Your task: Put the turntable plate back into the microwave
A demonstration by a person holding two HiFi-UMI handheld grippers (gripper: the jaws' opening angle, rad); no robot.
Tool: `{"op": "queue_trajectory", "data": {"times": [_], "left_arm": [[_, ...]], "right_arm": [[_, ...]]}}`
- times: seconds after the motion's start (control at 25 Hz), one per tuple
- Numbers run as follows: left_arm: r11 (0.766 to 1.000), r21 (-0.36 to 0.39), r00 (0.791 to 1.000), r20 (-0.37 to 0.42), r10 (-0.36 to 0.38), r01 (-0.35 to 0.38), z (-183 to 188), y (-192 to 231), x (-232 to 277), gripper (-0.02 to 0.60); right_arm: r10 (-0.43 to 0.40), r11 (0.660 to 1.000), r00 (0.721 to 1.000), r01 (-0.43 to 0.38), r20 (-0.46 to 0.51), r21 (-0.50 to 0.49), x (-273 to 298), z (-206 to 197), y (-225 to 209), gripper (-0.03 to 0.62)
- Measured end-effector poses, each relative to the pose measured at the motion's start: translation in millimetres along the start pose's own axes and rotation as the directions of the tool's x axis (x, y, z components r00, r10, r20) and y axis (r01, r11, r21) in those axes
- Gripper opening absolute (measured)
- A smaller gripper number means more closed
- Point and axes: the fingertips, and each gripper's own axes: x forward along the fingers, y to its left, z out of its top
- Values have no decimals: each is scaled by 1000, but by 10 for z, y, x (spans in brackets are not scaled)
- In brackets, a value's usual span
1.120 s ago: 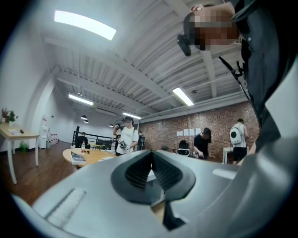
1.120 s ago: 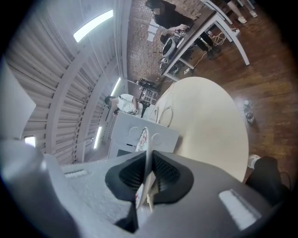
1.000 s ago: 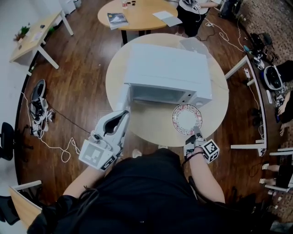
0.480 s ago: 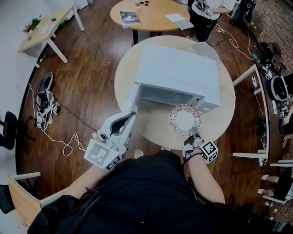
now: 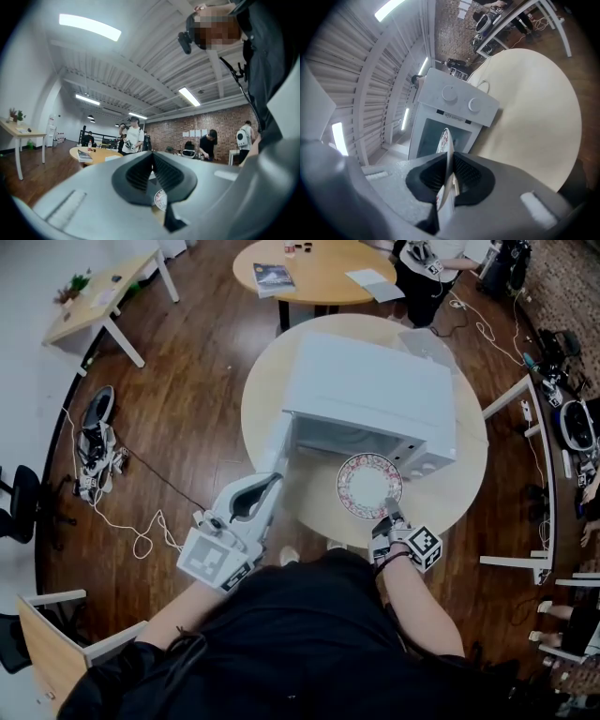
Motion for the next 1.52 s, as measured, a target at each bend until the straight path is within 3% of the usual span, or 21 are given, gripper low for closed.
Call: {"op": "queue_trajectory", "data": {"times": [0.16,0.36,0.64,1.0,1.52], "left_arm": [[1000,5,1000,-16,1,-1,-22,3,28,3],[998,27,997,-44,61,-60,-48,100,59,5],[995,42,994,-60,91,-89,-20,135,121,5],[993,76,992,-81,94,-88,124,242,30,3],[994,85,994,-74,76,-70,-60,251,237,3]], "right_arm": [[7,1000,999,-8,-47,-20,73,-125,19,20],[35,999,990,-39,-136,-29,218,-294,145,20],[60,998,980,-66,-190,-21,357,-377,250,20],[78,997,979,-81,-189,-7,472,-553,329,20],[68,997,983,-73,-172,-21,632,-332,300,20]]}}
